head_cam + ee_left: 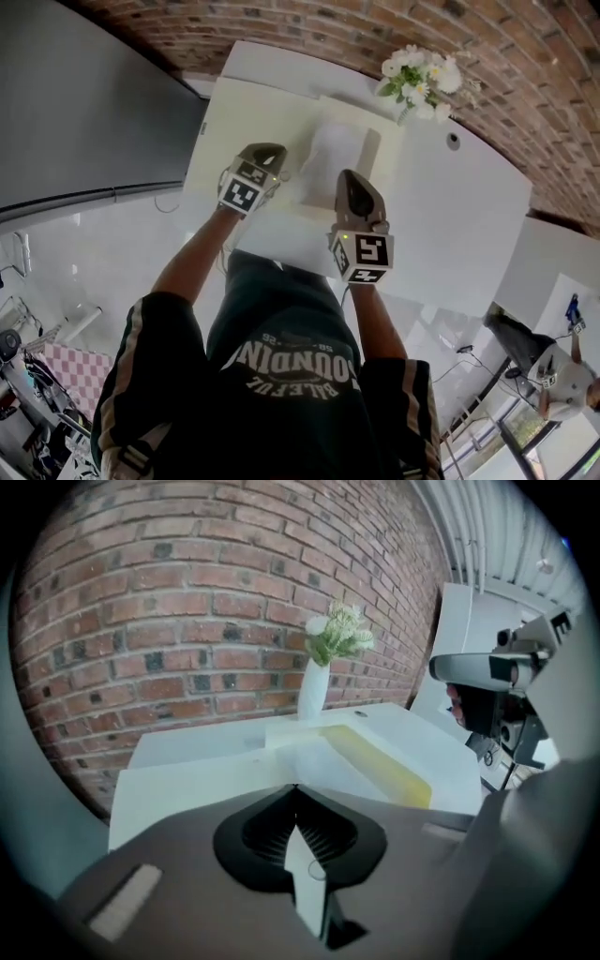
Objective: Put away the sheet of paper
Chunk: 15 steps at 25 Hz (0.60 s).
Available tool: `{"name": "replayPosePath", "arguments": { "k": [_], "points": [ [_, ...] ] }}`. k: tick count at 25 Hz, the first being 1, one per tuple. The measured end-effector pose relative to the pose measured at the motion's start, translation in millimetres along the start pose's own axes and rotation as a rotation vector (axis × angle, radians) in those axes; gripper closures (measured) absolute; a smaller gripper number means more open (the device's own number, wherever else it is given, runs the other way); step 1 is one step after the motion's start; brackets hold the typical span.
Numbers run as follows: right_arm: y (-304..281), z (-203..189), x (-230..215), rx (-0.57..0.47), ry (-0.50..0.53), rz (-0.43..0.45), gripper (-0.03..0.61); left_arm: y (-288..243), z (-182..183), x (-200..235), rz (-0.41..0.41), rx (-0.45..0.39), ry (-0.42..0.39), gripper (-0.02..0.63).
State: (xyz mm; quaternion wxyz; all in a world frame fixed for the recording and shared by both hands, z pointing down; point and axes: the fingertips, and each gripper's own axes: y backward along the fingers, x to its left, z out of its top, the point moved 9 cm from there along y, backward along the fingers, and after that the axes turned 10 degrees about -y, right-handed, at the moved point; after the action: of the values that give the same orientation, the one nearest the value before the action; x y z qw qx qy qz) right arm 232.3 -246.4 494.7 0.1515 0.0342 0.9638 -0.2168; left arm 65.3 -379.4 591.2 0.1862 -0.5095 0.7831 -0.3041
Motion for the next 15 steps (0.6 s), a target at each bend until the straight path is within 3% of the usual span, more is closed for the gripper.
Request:
{"name": "replayPosePath", "arguments": {
  "k": [5, 15],
  "points": [
    [0.5, 14.4, 19.1, -0.027, 0.038, 0.047, 0.578, 43.3, 9.4, 3.6, 0.074, -0.13, -0.012, 0.603],
    [-0.5, 50.3, 53.4, -0.098, 0.118, 0.122, 0.579, 123.1, 38.3, 16.5, 0.184, -0.257, -0.009, 0.603]
  ]
}}
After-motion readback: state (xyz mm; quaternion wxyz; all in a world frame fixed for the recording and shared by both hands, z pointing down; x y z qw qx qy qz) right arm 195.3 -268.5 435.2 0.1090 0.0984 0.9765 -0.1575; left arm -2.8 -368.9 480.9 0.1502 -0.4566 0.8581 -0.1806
